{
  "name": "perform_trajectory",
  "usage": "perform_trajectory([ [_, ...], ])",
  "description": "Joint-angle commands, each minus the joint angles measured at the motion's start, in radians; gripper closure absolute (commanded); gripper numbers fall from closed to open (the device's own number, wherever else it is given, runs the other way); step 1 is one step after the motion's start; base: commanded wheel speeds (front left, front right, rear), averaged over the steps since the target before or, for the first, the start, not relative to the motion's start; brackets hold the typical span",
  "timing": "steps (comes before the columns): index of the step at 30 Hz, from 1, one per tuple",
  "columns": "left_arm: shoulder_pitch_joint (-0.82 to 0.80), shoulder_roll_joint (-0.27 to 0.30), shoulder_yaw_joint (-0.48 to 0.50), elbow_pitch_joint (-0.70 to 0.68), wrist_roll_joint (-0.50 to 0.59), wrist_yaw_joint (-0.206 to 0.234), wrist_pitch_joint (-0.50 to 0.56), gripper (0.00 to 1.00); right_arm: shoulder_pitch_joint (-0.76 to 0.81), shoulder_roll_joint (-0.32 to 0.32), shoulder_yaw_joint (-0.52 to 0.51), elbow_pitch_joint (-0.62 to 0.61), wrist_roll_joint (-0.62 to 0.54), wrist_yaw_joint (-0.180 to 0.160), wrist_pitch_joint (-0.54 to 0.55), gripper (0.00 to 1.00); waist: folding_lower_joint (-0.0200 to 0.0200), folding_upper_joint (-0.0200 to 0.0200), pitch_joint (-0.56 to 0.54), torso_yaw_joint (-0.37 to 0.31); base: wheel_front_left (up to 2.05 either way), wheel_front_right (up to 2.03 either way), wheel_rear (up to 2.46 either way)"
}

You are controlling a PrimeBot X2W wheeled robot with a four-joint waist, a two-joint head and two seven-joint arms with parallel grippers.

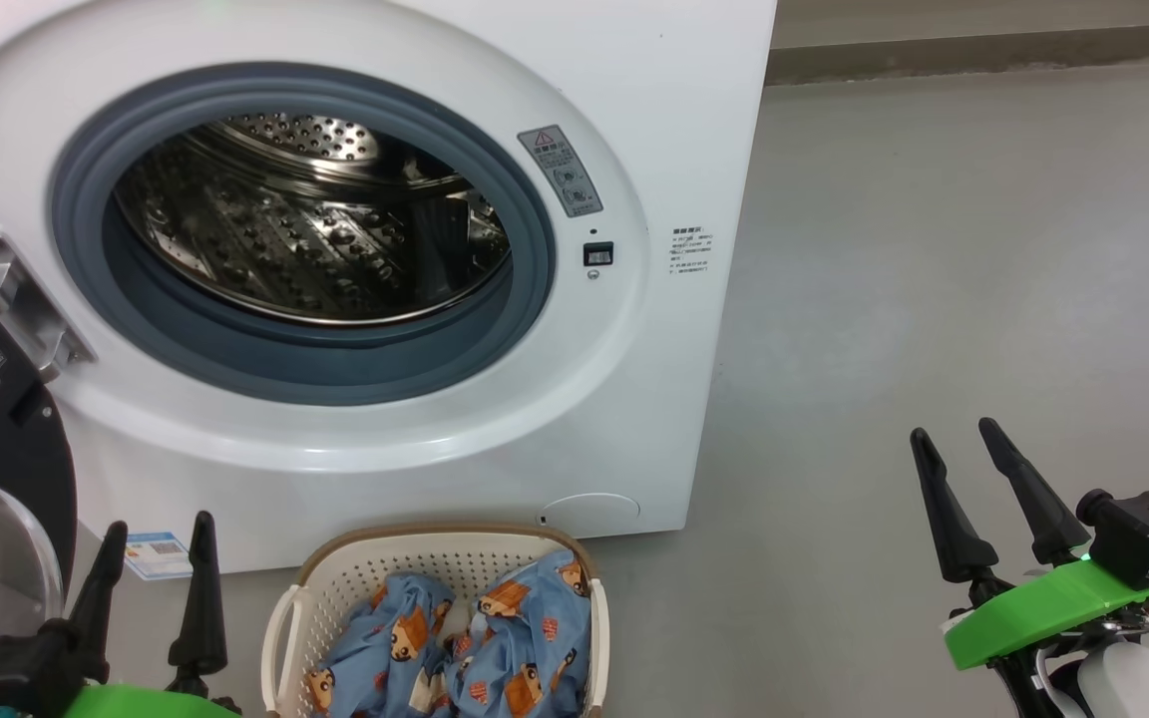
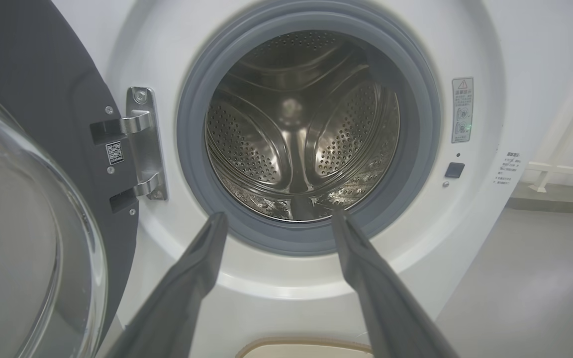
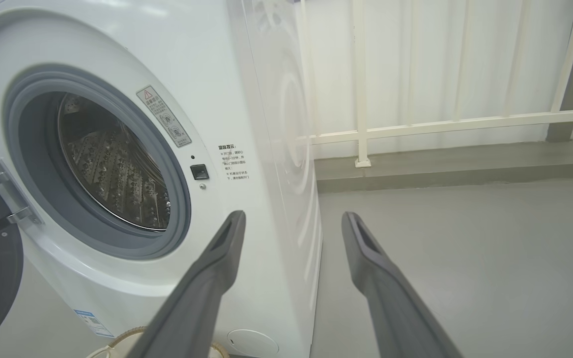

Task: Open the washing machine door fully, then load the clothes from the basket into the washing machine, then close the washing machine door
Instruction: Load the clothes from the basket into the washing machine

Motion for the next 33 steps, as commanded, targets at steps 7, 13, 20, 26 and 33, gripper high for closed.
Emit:
perform_trajectory([
  [7,-0.02,0.016,0.041,-0.024,0.012,-0.001,-0.006,0.0,-0.015,-0.017,0.015,-0.027,-0.015,0.008,-0.012,0.0,0.0,0.0,0.0,-0.002,0.0,0.0,0.0],
  [13,-0.024,0.016,0.04,-0.018,0.012,-0.004,-0.006,0.0,-0.016,-0.019,0.016,-0.027,-0.016,0.008,-0.012,0.0,0.0,0.0,0.004,-0.001,0.0,0.0,0.0],
  [20,-0.036,0.017,0.038,-0.011,0.009,-0.009,-0.006,0.0,-0.019,-0.018,0.018,-0.026,-0.016,0.008,-0.012,0.0,0.0,0.0,0.021,-0.002,0.0,0.0,0.0],
  [26,-0.054,0.014,0.033,-0.012,0.007,-0.012,-0.006,0.0,-0.024,-0.008,0.017,-0.028,-0.02,0.008,-0.012,0.0,0.0,0.0,0.053,-0.005,0.0,0.0,0.0],
  [33,-0.081,0.02,0.027,-0.009,0.005,-0.015,-0.006,0.0,-0.039,0.015,0.002,-0.039,-0.031,0.008,-0.012,0.0,0.0,0.0,0.118,-0.015,0.0,0.0,0.0],
])
